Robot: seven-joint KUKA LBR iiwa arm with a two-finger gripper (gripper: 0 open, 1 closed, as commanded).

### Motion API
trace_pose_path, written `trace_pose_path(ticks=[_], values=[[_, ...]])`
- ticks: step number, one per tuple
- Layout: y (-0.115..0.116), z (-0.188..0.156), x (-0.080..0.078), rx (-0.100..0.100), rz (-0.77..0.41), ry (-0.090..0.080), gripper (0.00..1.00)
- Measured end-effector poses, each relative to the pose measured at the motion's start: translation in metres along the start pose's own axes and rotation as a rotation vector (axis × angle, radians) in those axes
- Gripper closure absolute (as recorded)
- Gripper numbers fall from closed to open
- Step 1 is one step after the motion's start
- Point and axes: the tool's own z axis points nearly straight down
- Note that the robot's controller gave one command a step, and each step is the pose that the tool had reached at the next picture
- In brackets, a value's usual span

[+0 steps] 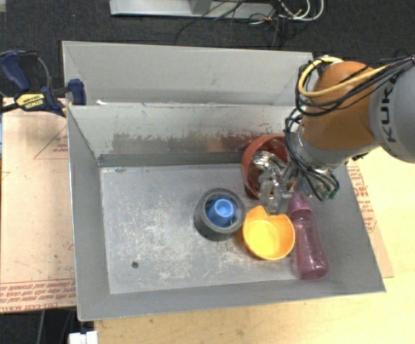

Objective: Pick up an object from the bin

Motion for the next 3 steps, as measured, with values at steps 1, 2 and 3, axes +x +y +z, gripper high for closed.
trace_pose_path(ticks=[1, 2, 3], values=[[0.048, -0.003, 0.0, -0.002, -0.059, -0.002, 1.0], [0.001, 0.024, -0.009, 0.002, 0.029, -0.002, 1.0], [0.034, -0.024, -0.011, -0.002, -0.089, -0.012, 1.0]])
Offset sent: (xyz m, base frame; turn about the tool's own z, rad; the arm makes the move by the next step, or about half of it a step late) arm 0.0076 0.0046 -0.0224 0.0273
